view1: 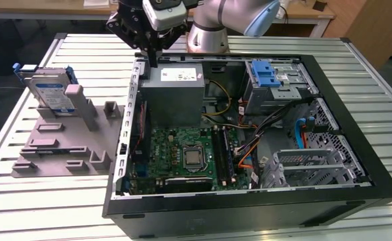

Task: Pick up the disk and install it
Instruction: 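Reach for the disk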

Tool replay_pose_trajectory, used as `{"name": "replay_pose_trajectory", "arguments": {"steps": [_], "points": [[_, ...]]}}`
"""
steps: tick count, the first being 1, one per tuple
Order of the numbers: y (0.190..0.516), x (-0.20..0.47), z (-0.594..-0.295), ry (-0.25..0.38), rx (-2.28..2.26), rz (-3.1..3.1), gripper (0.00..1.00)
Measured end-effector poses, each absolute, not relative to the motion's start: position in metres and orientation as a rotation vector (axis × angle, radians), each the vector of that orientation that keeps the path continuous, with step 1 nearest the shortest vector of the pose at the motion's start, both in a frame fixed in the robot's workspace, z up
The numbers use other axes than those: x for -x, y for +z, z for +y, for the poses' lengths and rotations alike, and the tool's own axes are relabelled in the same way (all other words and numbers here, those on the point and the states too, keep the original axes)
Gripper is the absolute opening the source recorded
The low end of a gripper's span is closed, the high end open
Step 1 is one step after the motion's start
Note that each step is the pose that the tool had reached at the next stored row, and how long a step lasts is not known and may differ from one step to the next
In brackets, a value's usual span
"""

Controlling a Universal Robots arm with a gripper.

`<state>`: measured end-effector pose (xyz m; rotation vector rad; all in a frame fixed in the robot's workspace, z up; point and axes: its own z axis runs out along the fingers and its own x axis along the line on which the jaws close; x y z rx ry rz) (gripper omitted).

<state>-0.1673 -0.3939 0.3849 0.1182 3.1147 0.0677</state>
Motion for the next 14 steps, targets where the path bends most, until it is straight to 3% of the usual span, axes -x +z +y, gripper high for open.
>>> {"name": "replay_pose_trajectory", "arguments": {"steps": [14], "points": [[0.385, 0.178, -0.389, 0.068, -0.118, 3.115, 0.11]]}}
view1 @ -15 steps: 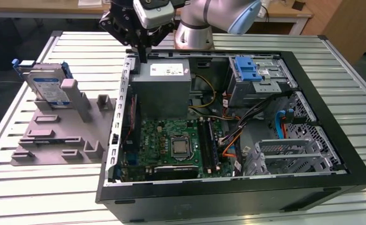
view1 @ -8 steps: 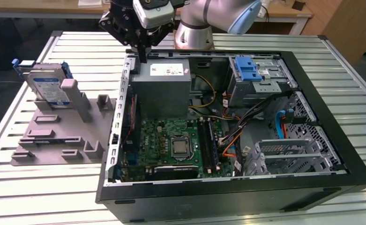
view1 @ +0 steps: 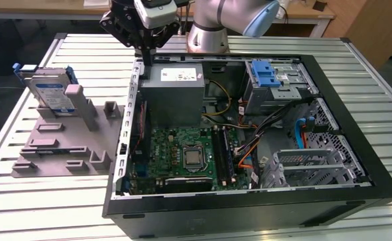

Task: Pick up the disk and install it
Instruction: 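Reach for the disk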

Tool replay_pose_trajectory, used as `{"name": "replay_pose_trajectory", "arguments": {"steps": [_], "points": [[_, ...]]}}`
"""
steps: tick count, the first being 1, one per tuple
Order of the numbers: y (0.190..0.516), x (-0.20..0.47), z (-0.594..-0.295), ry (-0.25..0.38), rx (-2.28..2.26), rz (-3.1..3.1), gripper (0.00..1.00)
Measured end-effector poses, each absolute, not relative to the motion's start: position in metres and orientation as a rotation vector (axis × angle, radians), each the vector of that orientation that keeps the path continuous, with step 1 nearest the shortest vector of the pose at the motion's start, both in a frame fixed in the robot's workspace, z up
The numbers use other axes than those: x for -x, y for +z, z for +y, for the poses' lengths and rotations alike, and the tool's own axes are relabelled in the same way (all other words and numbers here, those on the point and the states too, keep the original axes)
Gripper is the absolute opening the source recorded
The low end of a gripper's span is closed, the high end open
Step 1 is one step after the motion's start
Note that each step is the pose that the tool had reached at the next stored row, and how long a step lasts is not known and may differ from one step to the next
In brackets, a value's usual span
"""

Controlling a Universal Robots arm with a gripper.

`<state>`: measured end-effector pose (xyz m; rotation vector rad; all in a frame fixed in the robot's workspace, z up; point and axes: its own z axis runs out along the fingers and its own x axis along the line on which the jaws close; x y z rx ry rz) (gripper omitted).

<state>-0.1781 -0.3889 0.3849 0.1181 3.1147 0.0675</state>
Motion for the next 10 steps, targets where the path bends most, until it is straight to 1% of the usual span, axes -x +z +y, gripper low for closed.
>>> {"name": "replay_pose_trajectory", "arguments": {"steps": [10], "points": [[0.3849, 0.1809, -0.3874, 0.068, -0.118, 3.115, 0.11]]}}
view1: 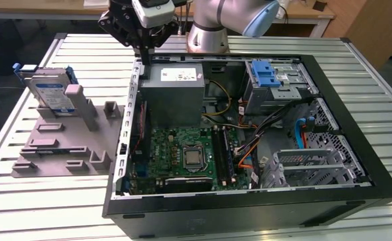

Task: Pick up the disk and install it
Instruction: 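Reach for the disk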

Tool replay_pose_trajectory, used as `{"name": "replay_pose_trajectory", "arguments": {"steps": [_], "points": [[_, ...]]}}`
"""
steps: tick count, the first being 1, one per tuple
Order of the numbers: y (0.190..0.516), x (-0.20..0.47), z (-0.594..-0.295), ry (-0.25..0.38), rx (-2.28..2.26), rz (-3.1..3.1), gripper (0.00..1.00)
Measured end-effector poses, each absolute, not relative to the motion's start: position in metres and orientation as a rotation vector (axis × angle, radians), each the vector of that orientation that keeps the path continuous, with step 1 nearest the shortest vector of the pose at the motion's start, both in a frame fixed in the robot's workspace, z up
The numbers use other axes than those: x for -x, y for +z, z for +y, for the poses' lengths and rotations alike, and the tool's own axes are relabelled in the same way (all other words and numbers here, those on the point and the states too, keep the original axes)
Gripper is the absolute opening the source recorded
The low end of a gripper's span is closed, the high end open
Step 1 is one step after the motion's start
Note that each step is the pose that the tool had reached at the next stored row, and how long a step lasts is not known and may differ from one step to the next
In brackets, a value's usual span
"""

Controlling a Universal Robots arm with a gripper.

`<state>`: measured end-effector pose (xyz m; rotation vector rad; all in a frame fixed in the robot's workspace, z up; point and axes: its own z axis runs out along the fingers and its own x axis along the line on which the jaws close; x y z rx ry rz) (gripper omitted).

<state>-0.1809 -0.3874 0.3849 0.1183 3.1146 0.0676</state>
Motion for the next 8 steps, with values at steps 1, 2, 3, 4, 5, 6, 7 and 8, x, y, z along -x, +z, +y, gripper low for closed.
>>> {"name": "replay_pose_trajectory", "arguments": {"steps": [1, 2, 3, 4, 5, 6, 7, 8], "points": [[0.3849, 0.1810, -0.3870, 0.067, -0.118, 3.115, 0.11], [0.3849, 0.1811, -0.3867, 0.067, -0.118, 3.115, 0.11], [0.3849, 0.1812, -0.3864, 0.068, -0.118, 3.115, 0.11], [0.3848, 0.1813, -0.3862, 0.068, -0.118, 3.115, 0.11], [0.3849, 0.1813, -0.3860, 0.068, -0.118, 3.115, 0.11], [0.3849, 0.1814, -0.3858, 0.067, -0.118, 3.115, 0.11], [0.3849, 0.1814, -0.3856, 0.068, -0.118, 3.115, 0.11], [0.3848, 0.1814, -0.3854, 0.068, -0.118, 3.115, 0.11]]}}
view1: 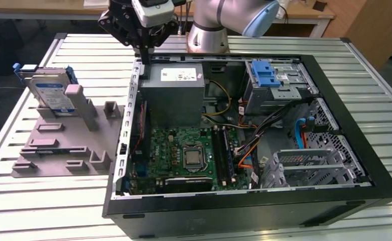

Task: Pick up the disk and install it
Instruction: 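Reach for the disk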

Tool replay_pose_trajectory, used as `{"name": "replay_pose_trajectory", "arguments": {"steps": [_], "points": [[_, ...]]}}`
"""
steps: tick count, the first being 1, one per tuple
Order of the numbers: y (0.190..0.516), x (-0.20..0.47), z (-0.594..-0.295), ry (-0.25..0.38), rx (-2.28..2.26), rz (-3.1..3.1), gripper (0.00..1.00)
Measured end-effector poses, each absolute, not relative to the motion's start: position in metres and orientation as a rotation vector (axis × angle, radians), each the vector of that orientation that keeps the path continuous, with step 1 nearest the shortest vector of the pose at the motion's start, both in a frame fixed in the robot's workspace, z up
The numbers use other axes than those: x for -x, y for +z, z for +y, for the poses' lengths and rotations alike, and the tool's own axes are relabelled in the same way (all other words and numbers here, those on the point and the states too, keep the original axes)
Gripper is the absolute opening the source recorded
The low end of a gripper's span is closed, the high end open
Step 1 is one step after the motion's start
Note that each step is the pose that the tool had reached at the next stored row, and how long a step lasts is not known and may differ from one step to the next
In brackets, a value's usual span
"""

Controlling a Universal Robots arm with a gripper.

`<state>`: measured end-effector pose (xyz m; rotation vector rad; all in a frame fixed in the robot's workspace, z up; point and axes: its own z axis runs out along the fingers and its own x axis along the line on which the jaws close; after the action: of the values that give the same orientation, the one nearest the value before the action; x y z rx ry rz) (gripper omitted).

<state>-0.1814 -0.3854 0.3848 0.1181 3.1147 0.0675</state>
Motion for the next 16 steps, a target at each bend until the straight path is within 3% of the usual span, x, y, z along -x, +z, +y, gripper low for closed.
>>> {"name": "replay_pose_trajectory", "arguments": {"steps": [16], "points": [[0.3842, 0.1830, -0.3826, 0.067, -0.118, 3.116, 0.11]]}}
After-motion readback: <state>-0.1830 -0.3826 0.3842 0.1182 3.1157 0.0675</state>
